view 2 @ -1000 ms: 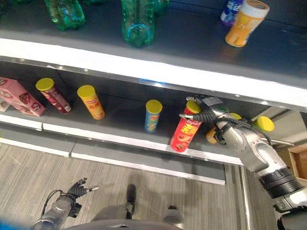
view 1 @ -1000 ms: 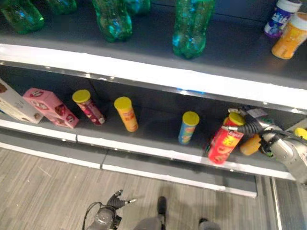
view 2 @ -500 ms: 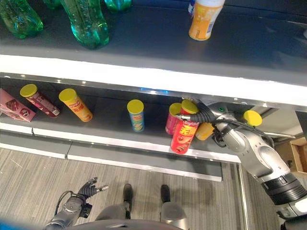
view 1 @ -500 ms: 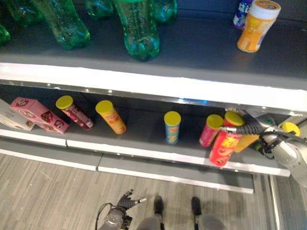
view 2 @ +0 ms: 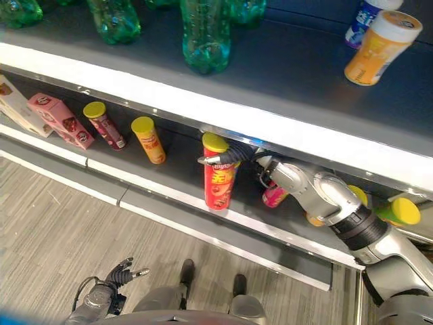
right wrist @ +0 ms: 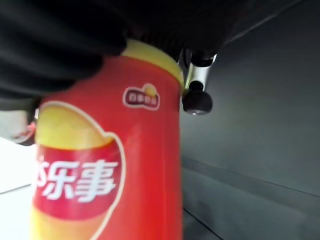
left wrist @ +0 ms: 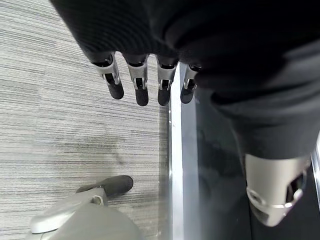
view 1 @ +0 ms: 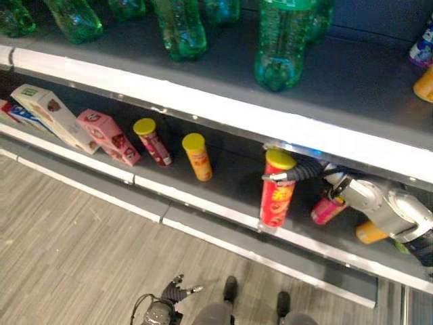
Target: Put the goods on the table back onto the shelves and tidy them up.
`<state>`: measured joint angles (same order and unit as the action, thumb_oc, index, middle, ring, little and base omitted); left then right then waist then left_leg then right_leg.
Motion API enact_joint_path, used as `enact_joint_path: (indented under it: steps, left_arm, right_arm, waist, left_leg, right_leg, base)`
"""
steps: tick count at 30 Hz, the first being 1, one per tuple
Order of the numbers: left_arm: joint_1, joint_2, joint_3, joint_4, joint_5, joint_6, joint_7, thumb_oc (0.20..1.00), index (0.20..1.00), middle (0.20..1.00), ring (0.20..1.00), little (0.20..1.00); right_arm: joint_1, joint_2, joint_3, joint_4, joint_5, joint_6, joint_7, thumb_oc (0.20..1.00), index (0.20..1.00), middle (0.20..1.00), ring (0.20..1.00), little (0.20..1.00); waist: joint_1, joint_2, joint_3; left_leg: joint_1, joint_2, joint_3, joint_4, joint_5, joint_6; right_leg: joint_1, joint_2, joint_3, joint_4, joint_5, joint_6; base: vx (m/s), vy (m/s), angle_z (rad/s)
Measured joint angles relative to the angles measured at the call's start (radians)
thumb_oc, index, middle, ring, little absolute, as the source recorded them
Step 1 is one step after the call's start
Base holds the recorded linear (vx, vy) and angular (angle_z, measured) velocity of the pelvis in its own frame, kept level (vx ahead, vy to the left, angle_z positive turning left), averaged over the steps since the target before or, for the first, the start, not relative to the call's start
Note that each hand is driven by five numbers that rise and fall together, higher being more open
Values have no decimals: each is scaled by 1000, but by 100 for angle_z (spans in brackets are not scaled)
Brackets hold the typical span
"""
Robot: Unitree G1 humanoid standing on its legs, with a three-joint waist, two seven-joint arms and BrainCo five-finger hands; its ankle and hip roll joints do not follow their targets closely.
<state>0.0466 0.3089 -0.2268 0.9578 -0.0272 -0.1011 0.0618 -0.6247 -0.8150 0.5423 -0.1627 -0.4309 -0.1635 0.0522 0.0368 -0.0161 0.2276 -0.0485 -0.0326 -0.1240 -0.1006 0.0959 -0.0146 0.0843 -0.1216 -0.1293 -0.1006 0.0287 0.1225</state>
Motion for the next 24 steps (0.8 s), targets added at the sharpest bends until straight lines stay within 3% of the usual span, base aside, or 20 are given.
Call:
enact_joint_path:
  steps: [8, 12, 24]
  left_arm:
    - [-2, 3, 0, 0, -10, 2, 5, 1000, 1000, 1000, 1000, 1000]
    - [0, 4, 0, 30, -11, 3, 11, 1000, 1000, 1000, 1000, 1000]
    - [-7, 3, 0, 32, -48, 3, 22, 1000, 1000, 1000, 1000, 1000]
  right_arm:
    - [-42, 84, 64, 143, -6, 24, -3, 200, 200, 200, 200, 200]
    - [-48, 129, 69, 232, -82, 55, -41, 200, 200, 200, 200, 200]
    - [-57, 218, 60, 397, -202, 116, -182, 200, 200, 200, 200, 200]
  waist:
    - [27, -10, -6]
    - [34, -9, -7]
    - [42, 30, -23]
  left_leg:
    - [-3, -19, -16, 0, 0, 1]
    - [-9, -24, -26, 0, 1, 2]
    - [-38, -24, -25, 0, -2, 8]
  right_leg:
    - [9, -19, -13, 0, -5, 3]
    - [8, -22, -25, 0, -8, 7]
    - [-19, -23, -28, 0, -11, 7]
  base:
    - [18, -11, 9]
    - [24, -13, 8]
    - [6, 8, 1]
